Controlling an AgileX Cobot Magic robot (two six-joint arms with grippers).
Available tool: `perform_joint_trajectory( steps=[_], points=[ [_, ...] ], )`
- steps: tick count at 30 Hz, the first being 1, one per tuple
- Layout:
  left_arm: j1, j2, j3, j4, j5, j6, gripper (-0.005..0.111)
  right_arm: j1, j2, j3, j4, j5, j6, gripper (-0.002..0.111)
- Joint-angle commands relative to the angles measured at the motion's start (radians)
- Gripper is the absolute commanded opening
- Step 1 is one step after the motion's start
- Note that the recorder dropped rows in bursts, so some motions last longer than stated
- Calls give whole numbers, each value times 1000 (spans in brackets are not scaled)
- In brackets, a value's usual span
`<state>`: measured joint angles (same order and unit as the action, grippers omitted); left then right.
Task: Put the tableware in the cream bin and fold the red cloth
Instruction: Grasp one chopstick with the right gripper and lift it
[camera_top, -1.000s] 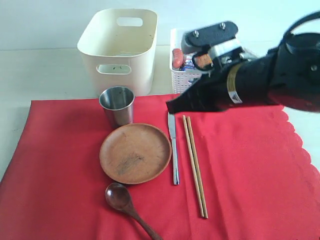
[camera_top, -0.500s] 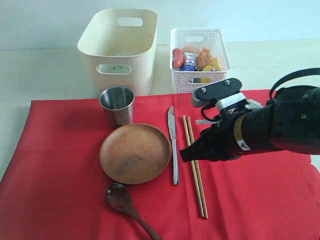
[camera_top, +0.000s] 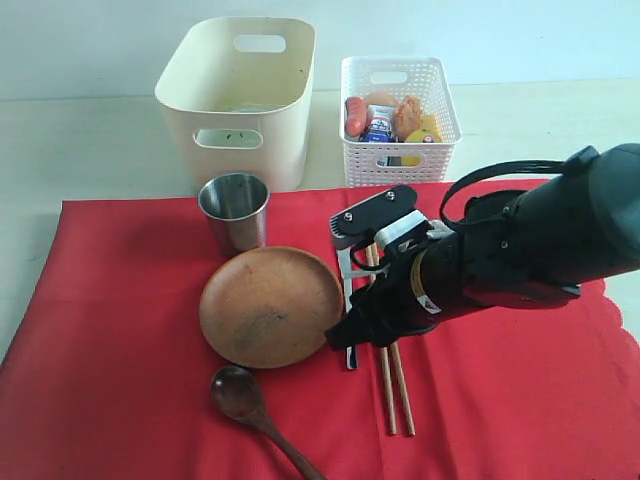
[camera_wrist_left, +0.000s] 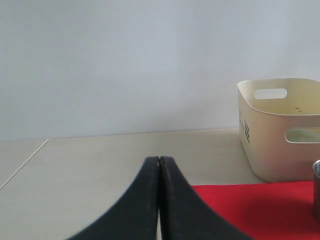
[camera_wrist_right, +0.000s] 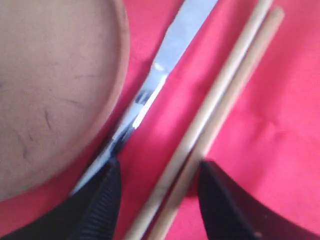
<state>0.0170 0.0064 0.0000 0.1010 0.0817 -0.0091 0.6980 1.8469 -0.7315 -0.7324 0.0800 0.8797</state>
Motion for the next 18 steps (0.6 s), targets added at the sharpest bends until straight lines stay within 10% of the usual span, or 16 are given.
perform_joint_trajectory(
  steps=[1, 7, 18],
  points=[
    [1, -6, 0, 2, 2, -3, 0, -4, 39, -5, -8, 28, -6, 38],
    [1, -6, 0, 2, 2, -3, 0, -4, -2, -5, -8, 151, -4, 0],
    [1, -6, 0, 2, 2, -3, 0, -4, -257, -5, -118, 360, 58, 0]
  ],
)
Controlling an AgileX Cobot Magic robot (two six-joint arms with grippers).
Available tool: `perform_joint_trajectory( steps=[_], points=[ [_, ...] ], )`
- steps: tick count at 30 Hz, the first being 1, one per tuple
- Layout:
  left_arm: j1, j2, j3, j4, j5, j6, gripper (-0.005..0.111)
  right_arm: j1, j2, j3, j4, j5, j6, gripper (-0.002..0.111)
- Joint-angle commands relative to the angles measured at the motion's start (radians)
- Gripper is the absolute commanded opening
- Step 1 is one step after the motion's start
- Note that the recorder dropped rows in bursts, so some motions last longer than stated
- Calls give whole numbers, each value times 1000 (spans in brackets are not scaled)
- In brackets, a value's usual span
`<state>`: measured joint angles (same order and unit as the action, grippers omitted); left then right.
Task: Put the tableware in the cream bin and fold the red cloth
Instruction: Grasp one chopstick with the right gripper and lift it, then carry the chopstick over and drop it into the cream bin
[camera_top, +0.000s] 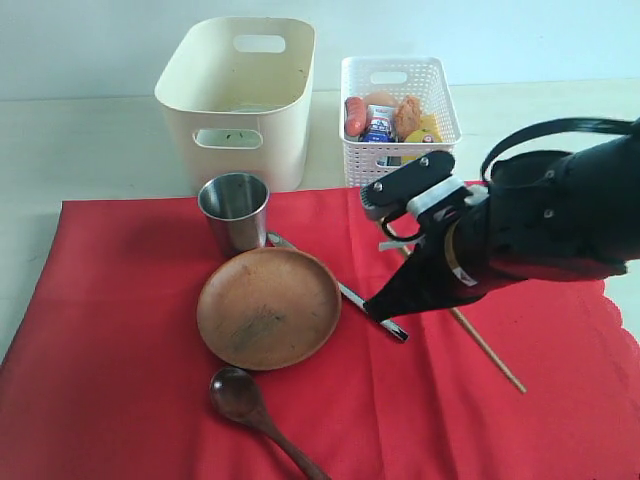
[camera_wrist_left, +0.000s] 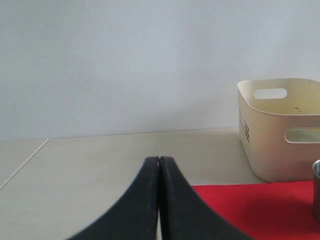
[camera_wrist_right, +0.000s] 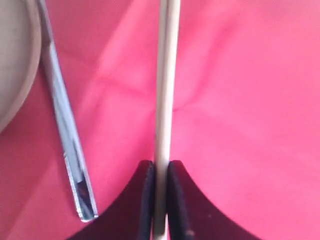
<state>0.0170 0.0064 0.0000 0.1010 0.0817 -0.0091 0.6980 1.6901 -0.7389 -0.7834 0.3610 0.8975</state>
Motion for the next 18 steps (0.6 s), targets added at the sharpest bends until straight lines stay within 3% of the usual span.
perform_joint_trajectory(
  steps=[1, 6, 10, 18],
  points=[
    [1, -6, 0, 2, 2, -3, 0, -4, -130, 3, -90, 95, 54, 0],
    [1, -6, 0, 2, 2, -3, 0, -4, -263, 3, -237, 81, 165, 0],
    [1, -6, 0, 2, 2, -3, 0, -4, -326, -6, -476, -49, 356, 0],
    [1, -6, 0, 2, 2, -3, 0, -4, -230, -164, -904, -90, 715, 0]
  ],
)
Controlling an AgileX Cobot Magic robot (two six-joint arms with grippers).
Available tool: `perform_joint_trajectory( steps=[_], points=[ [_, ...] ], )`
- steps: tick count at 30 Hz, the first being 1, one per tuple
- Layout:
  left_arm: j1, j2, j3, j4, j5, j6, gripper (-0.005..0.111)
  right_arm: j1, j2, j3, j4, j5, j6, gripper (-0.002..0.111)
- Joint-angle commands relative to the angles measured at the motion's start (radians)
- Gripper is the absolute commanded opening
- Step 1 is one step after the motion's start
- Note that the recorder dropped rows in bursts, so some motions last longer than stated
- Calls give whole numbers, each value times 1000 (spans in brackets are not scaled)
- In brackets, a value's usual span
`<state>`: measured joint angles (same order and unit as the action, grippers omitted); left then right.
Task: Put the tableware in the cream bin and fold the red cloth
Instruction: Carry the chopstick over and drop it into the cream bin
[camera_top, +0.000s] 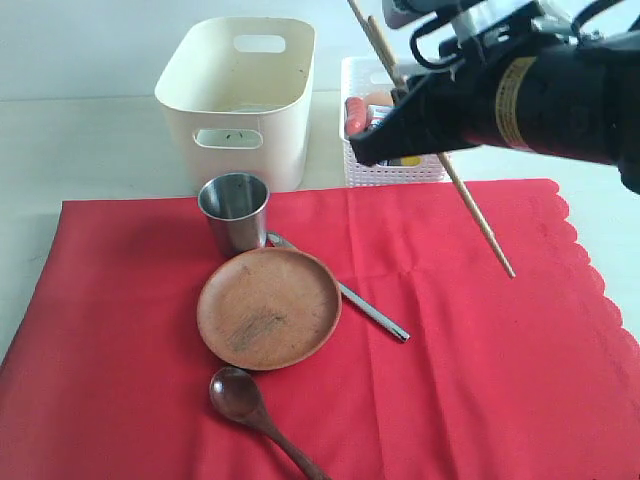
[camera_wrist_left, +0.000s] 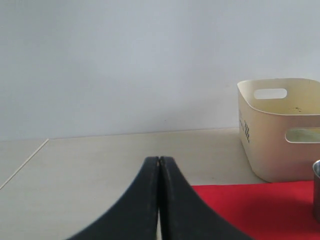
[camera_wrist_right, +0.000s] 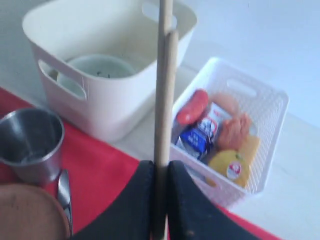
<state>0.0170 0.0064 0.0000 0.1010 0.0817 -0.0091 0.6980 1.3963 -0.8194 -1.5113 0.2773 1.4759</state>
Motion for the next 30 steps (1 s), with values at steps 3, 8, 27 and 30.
perform_joint_trajectory(
  steps=[3, 8, 27, 30],
  points=[
    [1, -6, 0, 2, 2, -3, 0, -4, 148, -159, -233, 2, 208, 0],
    [1, -6, 0, 2, 2, -3, 0, -4, 287, -298, -233, 37, 229, 0],
    [1, -6, 0, 2, 2, -3, 0, -20, 576, -827, -233, -143, 227, 0],
    [1, -6, 0, 2, 2, -3, 0, -20, 644, -912, -233, -142, 236, 0]
  ],
)
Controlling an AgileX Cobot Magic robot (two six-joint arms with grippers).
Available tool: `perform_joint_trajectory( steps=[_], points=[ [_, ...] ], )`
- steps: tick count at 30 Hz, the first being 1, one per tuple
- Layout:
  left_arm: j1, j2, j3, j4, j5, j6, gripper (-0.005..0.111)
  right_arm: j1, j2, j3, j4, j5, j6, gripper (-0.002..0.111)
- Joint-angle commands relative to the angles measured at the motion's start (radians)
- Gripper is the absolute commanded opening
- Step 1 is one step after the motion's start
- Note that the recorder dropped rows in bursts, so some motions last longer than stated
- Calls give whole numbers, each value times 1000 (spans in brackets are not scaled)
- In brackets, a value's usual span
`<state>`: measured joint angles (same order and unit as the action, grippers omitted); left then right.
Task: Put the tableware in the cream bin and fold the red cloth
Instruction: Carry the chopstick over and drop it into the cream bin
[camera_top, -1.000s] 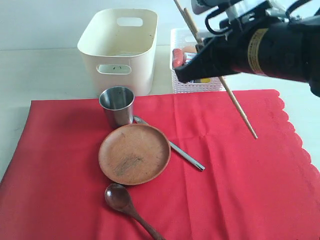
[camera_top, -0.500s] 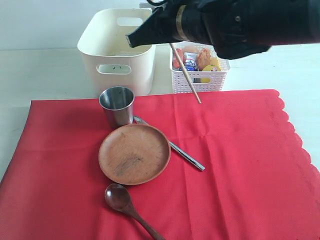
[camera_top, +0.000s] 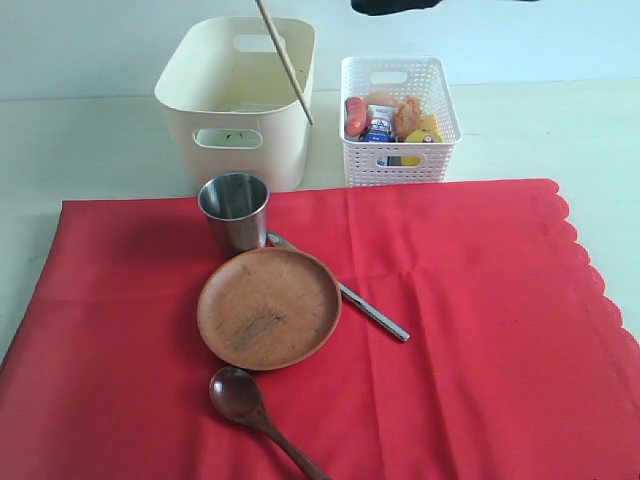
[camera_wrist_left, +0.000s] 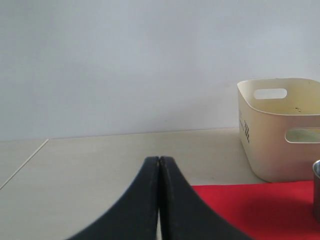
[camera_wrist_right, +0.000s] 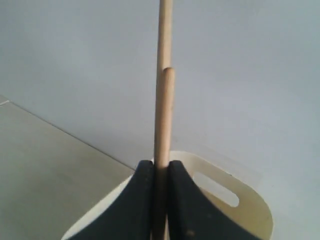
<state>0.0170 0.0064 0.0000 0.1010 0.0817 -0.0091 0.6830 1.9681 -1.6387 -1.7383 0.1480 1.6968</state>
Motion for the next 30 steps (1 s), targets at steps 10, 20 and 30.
perform_joint_trajectory(
  steps=[10, 20, 30],
  points=[
    [1, -6, 0, 2, 2, -3, 0, -5, 196, -263, -6, 75, 40, 0],
    [1, -6, 0, 2, 2, -3, 0, -5, 209, -265, -6, 95, 31, 0],
    [1, -6, 0, 2, 2, -3, 0, -2, 218, -265, -6, 152, 32, 13]
  ],
)
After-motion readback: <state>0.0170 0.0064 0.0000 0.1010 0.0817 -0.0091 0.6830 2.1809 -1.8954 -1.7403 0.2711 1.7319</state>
